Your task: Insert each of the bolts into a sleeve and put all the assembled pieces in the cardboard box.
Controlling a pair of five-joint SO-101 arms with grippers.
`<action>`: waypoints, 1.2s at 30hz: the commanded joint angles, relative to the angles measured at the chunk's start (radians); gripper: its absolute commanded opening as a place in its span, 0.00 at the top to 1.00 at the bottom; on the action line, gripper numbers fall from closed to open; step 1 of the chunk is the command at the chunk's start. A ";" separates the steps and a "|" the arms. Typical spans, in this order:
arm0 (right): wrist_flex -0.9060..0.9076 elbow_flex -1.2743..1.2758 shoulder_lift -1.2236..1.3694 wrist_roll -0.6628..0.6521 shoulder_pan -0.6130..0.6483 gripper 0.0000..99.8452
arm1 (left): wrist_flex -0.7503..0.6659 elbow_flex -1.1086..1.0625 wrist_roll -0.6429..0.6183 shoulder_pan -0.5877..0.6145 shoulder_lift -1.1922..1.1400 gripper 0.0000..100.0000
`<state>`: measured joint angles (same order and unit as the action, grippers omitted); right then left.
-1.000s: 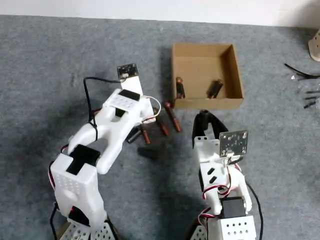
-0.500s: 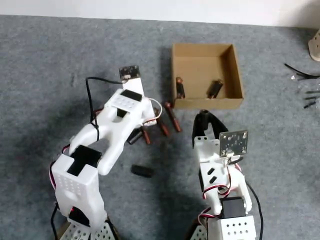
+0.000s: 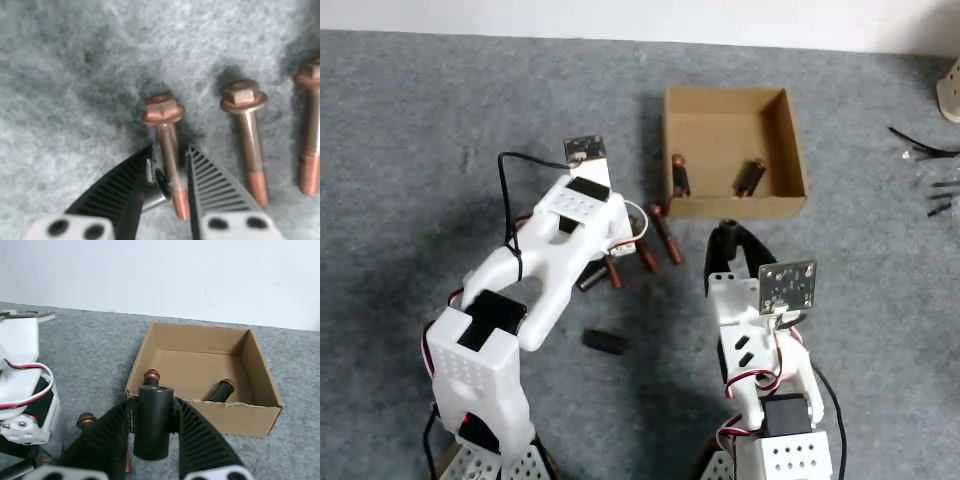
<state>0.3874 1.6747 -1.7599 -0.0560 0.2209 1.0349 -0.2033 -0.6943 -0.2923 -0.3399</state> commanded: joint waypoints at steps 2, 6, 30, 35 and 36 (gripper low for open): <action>-0.031 0.102 -0.021 -0.014 -0.010 1.00 | 0.014 0.027 -0.002 -0.018 0.004 0.92; -0.031 0.102 -0.021 -0.014 -0.010 1.00 | 0.015 0.030 0.008 -0.018 0.005 0.98; -0.030 0.110 -0.027 -0.009 0.108 1.00 | -0.414 -0.688 0.373 -0.025 0.921 1.00; -0.028 0.110 -0.024 -0.014 0.182 1.00 | -0.508 -0.898 0.411 -0.025 1.262 1.00; -0.028 0.110 -0.022 -0.014 0.188 1.00 | -0.519 -0.931 0.411 -0.025 1.322 1.00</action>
<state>0.3874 1.6747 -1.7660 -0.0575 0.3821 0.5731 -1.0687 -0.3061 -0.2938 0.7710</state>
